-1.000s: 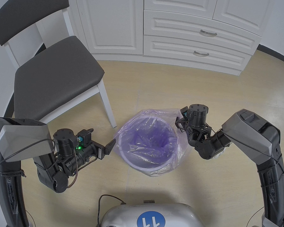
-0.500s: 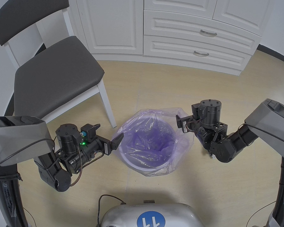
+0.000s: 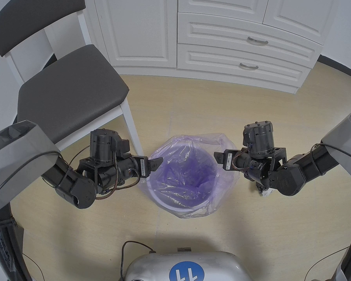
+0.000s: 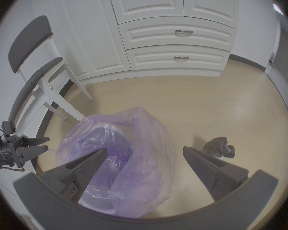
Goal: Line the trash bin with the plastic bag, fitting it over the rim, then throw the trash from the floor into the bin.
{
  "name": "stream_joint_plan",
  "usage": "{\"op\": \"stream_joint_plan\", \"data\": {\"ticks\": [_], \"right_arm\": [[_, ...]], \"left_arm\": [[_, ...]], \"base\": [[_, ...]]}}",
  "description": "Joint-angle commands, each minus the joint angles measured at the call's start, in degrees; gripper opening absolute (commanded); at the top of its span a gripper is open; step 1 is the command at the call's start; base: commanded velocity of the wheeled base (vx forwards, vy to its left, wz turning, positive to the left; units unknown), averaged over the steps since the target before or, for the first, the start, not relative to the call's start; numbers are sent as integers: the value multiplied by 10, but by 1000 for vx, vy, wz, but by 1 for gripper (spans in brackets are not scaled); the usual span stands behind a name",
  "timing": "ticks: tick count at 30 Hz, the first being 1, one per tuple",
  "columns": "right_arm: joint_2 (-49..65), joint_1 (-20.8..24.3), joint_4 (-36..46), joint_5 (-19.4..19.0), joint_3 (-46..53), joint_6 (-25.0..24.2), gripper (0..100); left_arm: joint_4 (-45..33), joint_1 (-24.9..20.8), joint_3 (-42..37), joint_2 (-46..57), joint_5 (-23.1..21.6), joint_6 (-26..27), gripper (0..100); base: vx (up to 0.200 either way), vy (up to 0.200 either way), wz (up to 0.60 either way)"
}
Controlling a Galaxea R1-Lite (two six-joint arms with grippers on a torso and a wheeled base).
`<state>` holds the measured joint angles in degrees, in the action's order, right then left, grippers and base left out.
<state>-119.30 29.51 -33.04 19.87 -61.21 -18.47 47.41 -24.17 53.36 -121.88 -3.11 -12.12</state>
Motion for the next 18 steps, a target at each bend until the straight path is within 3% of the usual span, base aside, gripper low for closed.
{"op": "stream_joint_plan", "data": {"ticks": [1,12,18], "right_arm": [[-3,8,38,-6,-25,-30,100],[-30,-5,36,-2,7,30,100],[-2,-40,31,1,83,131,100]], "left_arm": [[-58,3,54,27,11,-35,100],[-53,41,52,-27,11,20,100],[-54,42,51,-38,12,24,100]], "base": [[0,0,0],[0,0,0],[0,0,0]]}}
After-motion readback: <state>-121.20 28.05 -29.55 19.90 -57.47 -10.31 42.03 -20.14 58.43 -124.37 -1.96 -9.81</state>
